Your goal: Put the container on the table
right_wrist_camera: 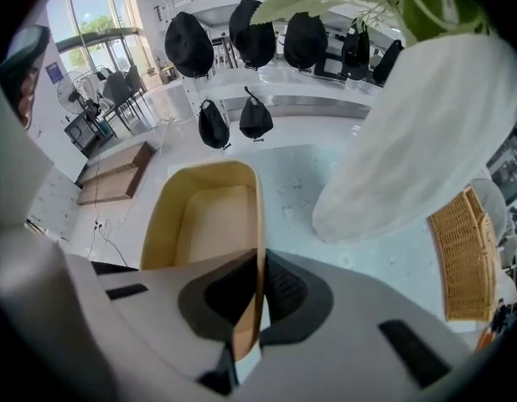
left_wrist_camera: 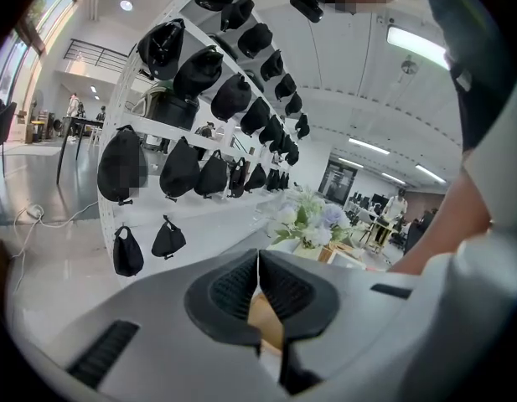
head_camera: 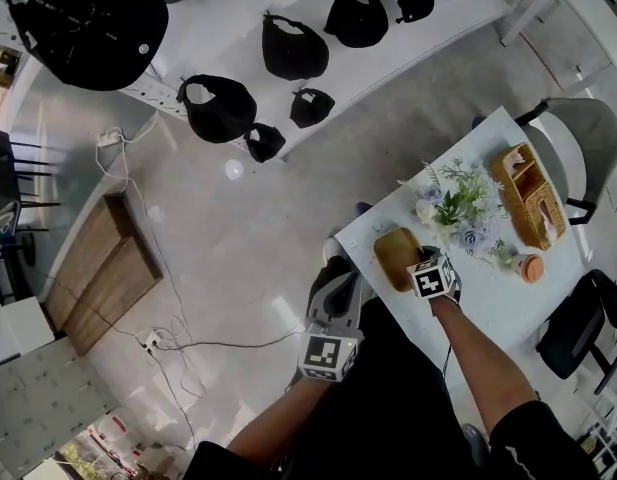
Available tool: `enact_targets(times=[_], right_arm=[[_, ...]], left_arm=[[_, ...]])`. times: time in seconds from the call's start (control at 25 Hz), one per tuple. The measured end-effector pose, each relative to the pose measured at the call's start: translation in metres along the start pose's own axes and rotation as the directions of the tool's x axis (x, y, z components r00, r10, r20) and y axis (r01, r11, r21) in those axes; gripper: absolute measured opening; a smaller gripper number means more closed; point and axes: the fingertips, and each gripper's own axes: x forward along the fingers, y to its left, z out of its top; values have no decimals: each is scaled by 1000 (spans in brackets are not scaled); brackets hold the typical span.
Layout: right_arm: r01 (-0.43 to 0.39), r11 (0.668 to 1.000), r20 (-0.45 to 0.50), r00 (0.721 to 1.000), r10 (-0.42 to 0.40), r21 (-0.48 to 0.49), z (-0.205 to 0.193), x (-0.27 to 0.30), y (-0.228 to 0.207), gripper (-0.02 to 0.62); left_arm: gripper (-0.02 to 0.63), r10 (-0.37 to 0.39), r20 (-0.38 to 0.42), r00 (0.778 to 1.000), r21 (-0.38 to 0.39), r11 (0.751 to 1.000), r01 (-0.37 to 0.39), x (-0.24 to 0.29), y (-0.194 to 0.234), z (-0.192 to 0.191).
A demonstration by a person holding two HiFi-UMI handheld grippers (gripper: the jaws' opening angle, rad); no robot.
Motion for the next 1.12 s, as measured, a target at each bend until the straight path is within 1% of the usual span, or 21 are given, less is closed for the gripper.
enact_targets(times=[0.2,0.64,0.72,0.88,1.04,1.12], right_arm=[[-2,999,-14,1000,1,-49,2,12,-2,2],[5,998,-22,1000,-6,-63,0,27,-5,23],[7,998,-25,1000,-9,-68,0,27,-5,84],[10,998,-19,1000,-11,-57,-1,27,-6,106],[-1,998,-12,1000,0,-56,0,25,-4,158],[-2,998,-9,1000,2,-62,1,23,-3,158]], left_arm=[[9,18,-8,1000,-12,1000,-18,3,8,-4],[9,33,-8,999,-17,999,-33,10,17,1],[9,33,-11,999,-18,999,-33,10,18,0],[9,29,-9,1000,-21,999,-30,10,17,0],[9,33,-5,999,-22,999,-33,8,18,-1],[9,28,-6,1000,-21,999,-28,8,17,-1]])
